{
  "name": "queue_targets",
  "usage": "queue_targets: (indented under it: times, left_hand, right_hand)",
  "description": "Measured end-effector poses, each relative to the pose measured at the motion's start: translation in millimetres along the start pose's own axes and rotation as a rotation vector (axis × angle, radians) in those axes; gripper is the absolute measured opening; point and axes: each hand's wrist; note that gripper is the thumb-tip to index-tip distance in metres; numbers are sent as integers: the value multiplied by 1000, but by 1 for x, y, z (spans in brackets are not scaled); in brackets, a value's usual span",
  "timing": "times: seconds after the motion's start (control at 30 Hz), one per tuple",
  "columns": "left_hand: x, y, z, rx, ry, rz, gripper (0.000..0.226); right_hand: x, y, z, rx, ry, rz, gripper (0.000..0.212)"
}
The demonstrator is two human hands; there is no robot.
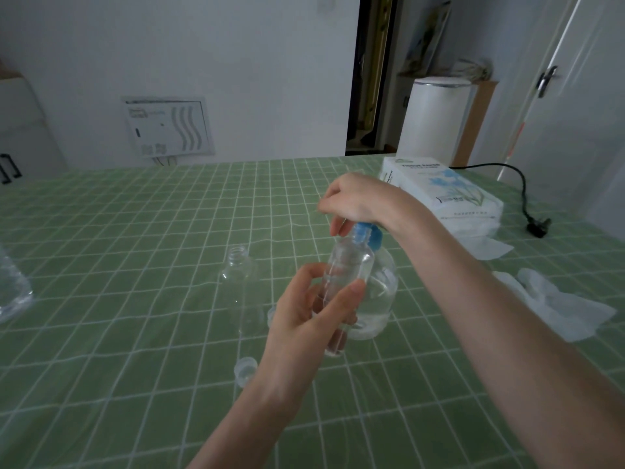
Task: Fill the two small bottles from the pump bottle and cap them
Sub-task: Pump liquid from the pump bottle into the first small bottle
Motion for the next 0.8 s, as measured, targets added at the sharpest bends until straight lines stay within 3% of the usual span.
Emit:
queue_targets:
  times: [0.8]
  left_hand:
    - [2, 1, 2, 2, -15, 7, 23]
  right_hand:
    - [0, 1, 2, -1, -1, 7, 34]
Point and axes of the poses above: each hand's wrist, its own z-axis towards the middle knuckle, its own y-axis out of the back of the hand, x = y × z, and after that the axes turned 1 degree about y, right-handed
